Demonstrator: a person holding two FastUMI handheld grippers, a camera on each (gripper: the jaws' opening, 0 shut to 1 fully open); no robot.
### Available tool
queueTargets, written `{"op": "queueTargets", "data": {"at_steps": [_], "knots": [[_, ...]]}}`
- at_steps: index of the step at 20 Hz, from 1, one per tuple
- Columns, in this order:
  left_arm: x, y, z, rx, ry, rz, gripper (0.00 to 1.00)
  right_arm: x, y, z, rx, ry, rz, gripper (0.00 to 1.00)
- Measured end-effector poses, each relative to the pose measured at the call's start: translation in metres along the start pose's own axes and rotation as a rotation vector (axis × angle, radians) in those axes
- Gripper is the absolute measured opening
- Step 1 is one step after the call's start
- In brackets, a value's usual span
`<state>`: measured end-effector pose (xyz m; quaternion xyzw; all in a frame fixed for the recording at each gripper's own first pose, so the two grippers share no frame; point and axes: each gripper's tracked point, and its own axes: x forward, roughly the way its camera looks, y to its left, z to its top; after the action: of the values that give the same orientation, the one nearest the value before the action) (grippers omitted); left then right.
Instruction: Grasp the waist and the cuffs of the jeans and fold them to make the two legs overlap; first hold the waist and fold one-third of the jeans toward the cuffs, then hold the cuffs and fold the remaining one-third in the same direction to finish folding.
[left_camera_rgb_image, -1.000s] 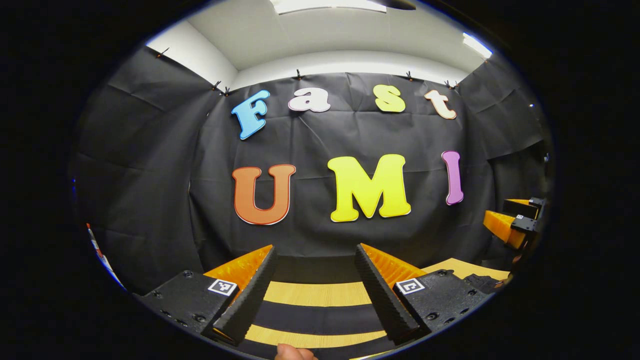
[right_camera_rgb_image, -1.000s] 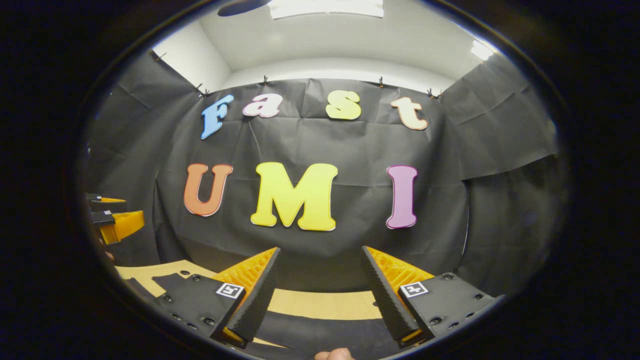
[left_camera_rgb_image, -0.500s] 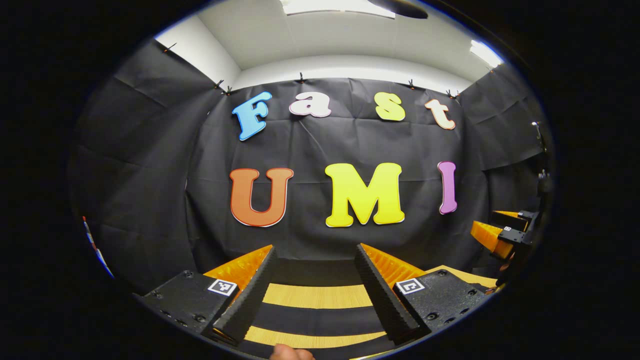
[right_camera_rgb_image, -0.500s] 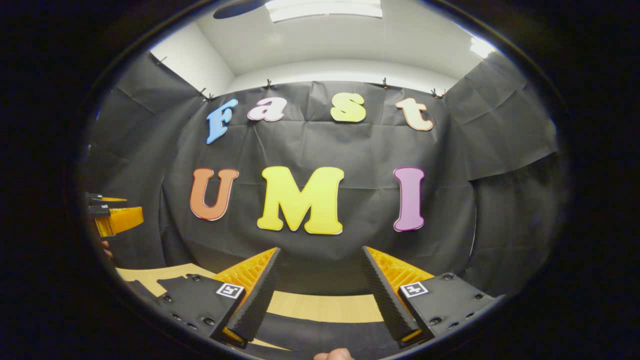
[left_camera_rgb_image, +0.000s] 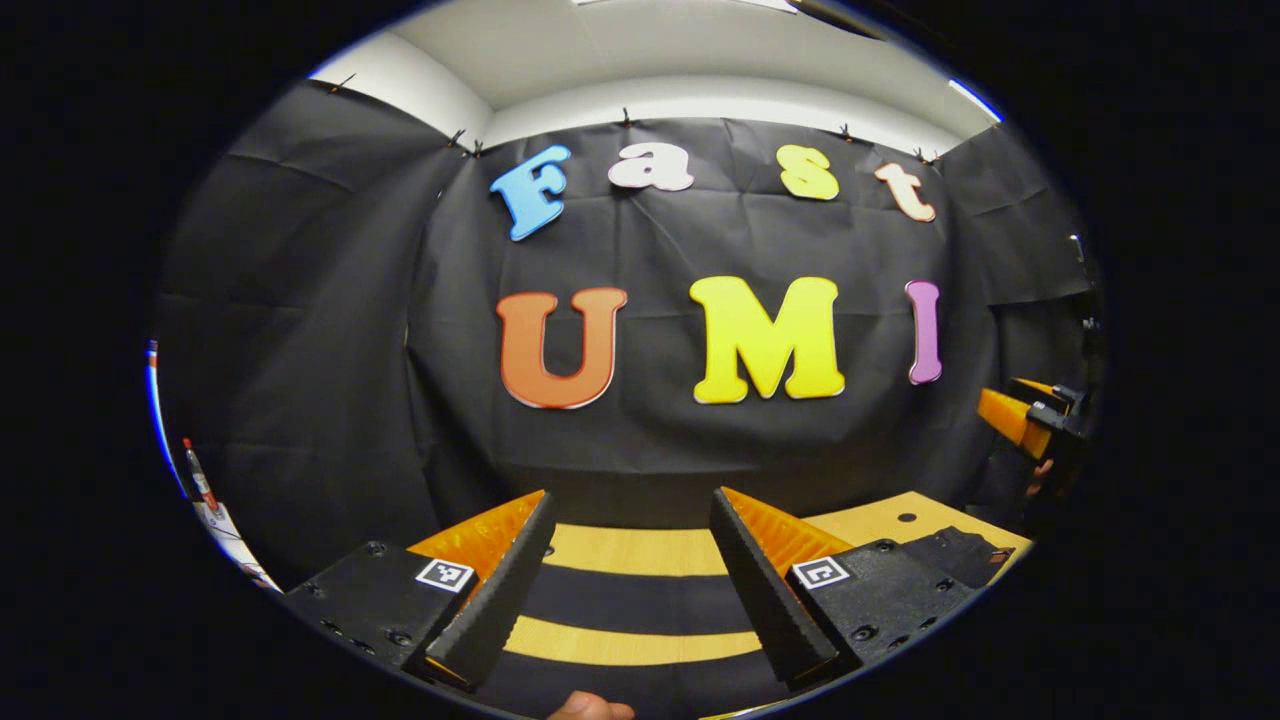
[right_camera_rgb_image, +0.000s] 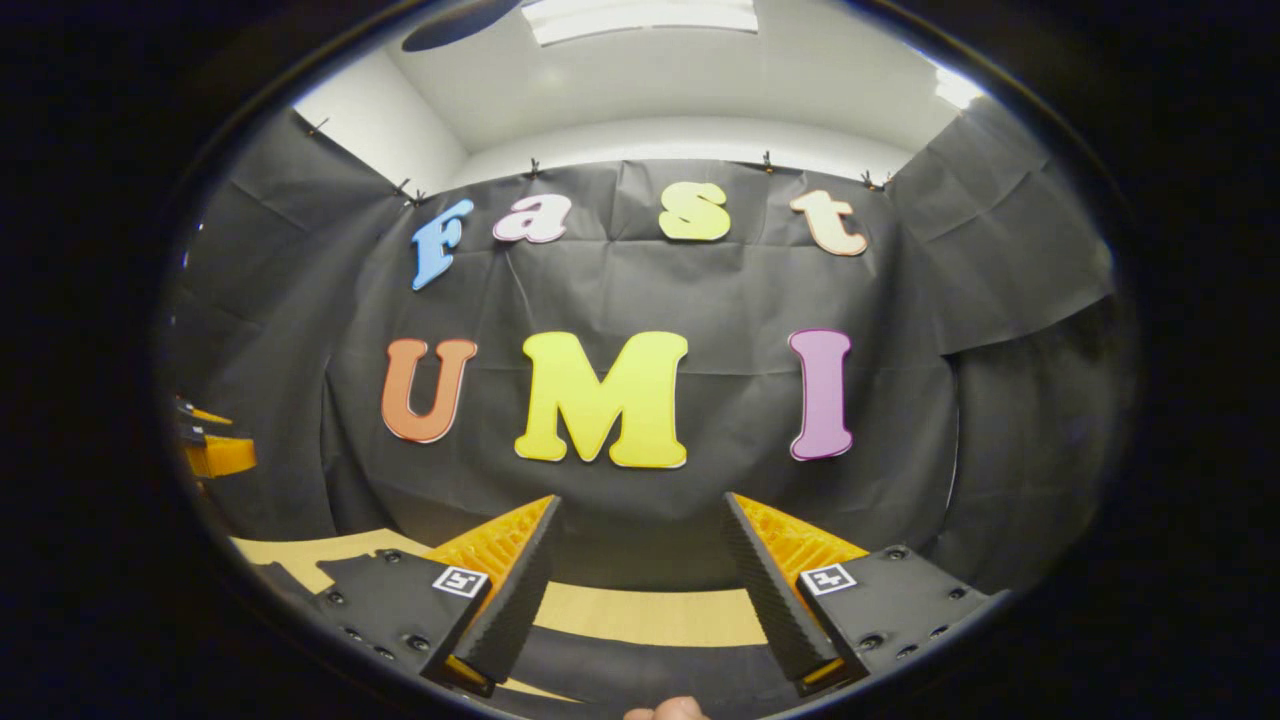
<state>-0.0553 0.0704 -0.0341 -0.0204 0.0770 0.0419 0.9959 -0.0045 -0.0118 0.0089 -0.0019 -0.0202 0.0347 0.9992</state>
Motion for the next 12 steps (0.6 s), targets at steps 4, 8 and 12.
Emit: {"op": "queueTargets", "data": {"at_steps": [4, 8, 12], "knots": [[-0.023, 0.071, -0.066, -0.165, 0.186, 0.164, 1.0, 0.002, -0.018, -0.012, -0.013, 0.041, -0.019, 0.97], [-0.053, 0.112, -0.14, -0.455, 0.41, 0.309, 0.98, 0.002, -0.03, -0.022, -0.032, 0.082, -0.023, 0.99], [-0.066, 0.117, -0.205, -0.758, 0.574, 0.409, 0.98, 0.003, -0.044, -0.027, -0.052, 0.106, -0.049, 0.94]]}}
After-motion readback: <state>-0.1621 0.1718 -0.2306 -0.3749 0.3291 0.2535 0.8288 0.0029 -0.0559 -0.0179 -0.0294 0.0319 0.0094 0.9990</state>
